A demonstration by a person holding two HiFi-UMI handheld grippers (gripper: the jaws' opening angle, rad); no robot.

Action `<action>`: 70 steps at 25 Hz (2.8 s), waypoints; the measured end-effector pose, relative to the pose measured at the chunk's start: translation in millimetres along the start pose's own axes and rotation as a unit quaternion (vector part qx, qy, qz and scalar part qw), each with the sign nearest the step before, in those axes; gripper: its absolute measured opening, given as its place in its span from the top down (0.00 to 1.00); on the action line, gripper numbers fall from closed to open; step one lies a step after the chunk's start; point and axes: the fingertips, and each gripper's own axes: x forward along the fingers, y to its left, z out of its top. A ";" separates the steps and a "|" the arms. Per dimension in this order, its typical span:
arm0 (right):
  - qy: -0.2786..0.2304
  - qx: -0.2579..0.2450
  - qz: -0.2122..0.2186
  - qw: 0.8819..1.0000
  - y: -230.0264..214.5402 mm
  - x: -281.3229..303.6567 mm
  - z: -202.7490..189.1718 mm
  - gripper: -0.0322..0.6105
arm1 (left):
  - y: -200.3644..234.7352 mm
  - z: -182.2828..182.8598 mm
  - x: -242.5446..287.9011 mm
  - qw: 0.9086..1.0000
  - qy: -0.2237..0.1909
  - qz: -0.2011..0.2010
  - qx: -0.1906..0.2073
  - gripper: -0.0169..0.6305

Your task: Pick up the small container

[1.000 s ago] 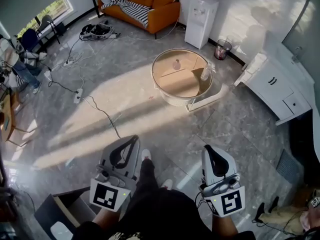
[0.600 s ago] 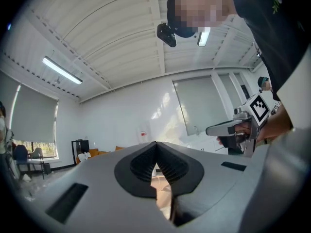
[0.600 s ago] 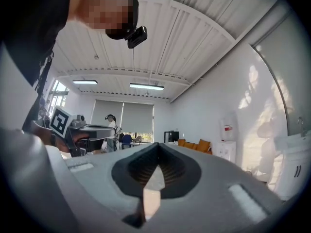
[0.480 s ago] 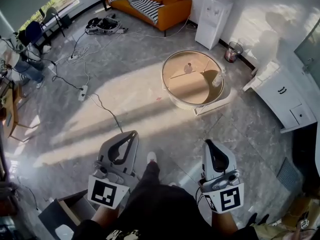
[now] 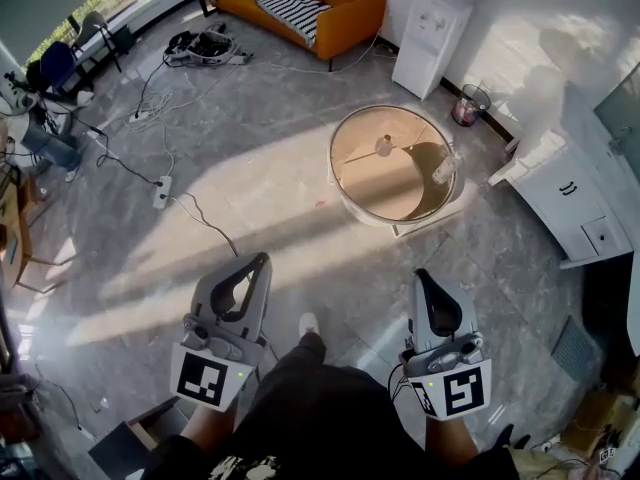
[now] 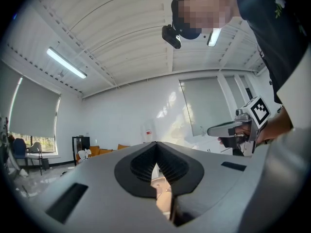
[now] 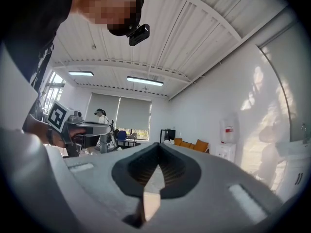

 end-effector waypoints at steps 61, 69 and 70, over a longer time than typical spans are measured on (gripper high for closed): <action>-0.003 0.002 -0.212 0.977 -201.9 320.8 -58.4 0.96 | 150.8 -24.4 389.0 0.964 -0.042 -0.255 0.066 0.97; 0.009 0.000 -0.291 0.957 -245.0 281.3 -61.5 0.96 | 119.5 -22.6 428.4 0.948 -0.043 -0.310 0.054 0.97; 0.010 0.000 -0.301 0.954 -249.8 278.9 -63.9 0.96 | 116.8 -24.4 434.3 0.946 -0.043 -0.316 0.052 0.97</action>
